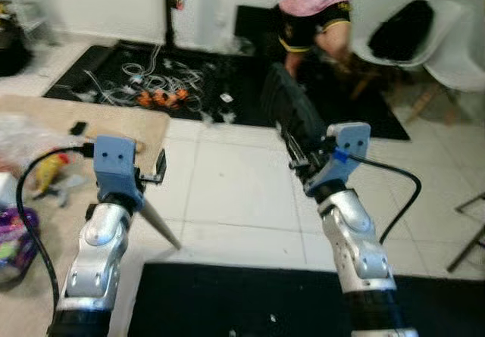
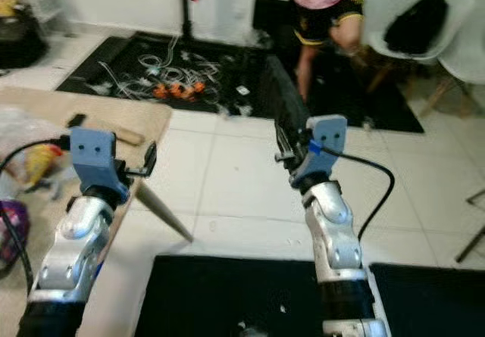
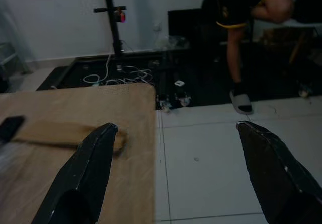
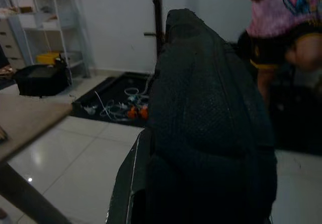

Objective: Picking trash to rubbish bin

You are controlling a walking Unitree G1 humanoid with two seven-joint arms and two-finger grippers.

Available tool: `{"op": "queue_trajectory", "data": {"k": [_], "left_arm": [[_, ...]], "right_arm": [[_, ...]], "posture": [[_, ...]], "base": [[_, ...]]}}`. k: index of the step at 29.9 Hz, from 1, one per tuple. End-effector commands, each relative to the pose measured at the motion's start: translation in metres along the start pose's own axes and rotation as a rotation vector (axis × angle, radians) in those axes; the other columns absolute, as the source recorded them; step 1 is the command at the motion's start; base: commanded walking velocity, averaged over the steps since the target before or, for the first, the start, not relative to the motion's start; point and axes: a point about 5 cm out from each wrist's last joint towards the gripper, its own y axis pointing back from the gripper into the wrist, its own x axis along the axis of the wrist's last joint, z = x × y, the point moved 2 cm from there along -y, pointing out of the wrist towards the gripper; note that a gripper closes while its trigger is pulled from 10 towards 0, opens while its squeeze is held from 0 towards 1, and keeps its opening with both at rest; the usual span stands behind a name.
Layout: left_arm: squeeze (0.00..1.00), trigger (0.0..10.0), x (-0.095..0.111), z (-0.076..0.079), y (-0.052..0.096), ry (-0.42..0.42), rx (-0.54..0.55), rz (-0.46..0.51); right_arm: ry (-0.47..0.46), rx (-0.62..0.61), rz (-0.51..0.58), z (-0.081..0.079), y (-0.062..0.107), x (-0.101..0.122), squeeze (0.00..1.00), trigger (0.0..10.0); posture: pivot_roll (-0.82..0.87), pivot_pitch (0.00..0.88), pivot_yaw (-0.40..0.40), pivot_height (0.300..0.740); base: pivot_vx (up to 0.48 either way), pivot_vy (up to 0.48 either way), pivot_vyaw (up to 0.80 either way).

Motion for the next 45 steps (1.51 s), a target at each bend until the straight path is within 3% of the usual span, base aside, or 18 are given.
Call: {"op": "queue_trajectory", "data": {"k": [1,13,21,31,45], "left_arm": [[0.0,10.0,-0.004,0.002,0.0,-0.01,-0.015,-0.006],[0.0,10.0,-0.013,0.004,0.004,-0.007,-0.013,-0.033],[0.0,10.0,-0.018,0.009,0.005,-0.043,-0.052,-0.054],[0.0,10.0,-0.014,0.013,-0.01,-0.072,-0.14,-0.053],[0.0,10.0,-0.027,0.016,-0.005,-0.079,-0.173,-0.091]], "right_arm": [[0.017,-0.017,-0.006,0.005,0.004,-0.003,0.0,10.0],[0.032,-0.032,-0.06,0.011,0.013,-0.02,0.0,10.0],[0.042,-0.056,-0.131,0.017,0.028,-0.041,0.0,10.0],[0.015,-0.16,-0.135,0.022,0.045,-0.055,0.0,10.0],[0.03,-0.171,-0.173,0.021,0.061,-0.069,0.0,10.0]], "posture": [[-0.01,0.096,-0.039,0.74],[-0.01,0.101,-0.035,0.74],[-0.01,0.096,-0.031,0.74],[0.02,0.081,0.09,0.74],[0.02,0.09,0.121,0.74]], "base": [[0.0,0.0,-0.8],[0.0,0.0,-0.8],[0.0,0.0,-0.8],[0.0,0.0,-0.8],[0.0,0.0,-0.8]]}}
